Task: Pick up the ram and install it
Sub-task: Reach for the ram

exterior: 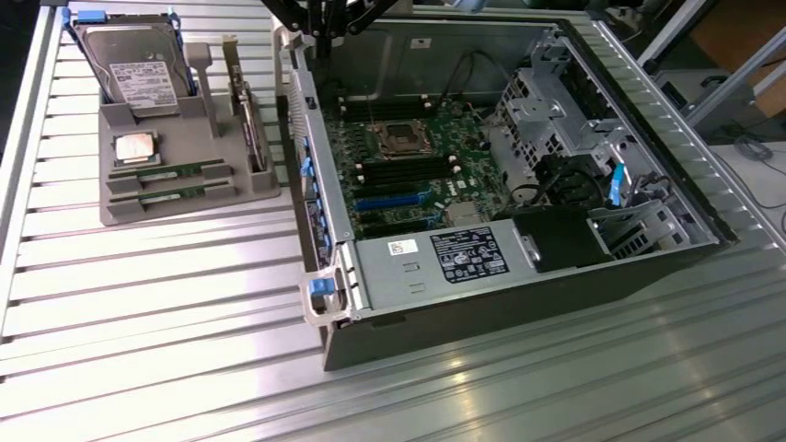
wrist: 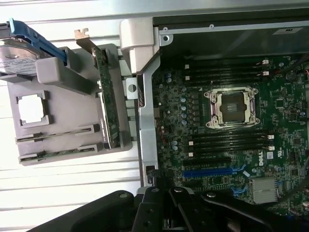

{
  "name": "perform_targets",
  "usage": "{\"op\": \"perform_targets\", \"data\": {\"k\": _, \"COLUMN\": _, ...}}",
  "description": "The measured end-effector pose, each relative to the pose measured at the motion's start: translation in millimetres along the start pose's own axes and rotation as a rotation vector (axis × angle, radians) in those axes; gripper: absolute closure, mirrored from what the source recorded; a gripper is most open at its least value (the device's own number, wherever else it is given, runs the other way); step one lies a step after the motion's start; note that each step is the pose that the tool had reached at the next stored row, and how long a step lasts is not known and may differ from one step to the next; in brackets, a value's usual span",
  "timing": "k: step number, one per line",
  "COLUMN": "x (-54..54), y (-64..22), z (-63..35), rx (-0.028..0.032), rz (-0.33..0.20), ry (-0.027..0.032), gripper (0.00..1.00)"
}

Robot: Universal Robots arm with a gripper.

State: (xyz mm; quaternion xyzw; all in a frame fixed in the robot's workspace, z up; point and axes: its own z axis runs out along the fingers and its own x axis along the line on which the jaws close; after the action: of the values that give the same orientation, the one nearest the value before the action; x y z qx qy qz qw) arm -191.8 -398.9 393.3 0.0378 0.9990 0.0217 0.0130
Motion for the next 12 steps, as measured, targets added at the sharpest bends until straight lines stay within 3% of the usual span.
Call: {"op": "perform_targets", "data": {"k": 12, "x": 6.6, "y": -0.5, "z": -0.2, "rx": 0.0, "rz": 0.0, "ry": 0.0, "gripper": 0.9}}
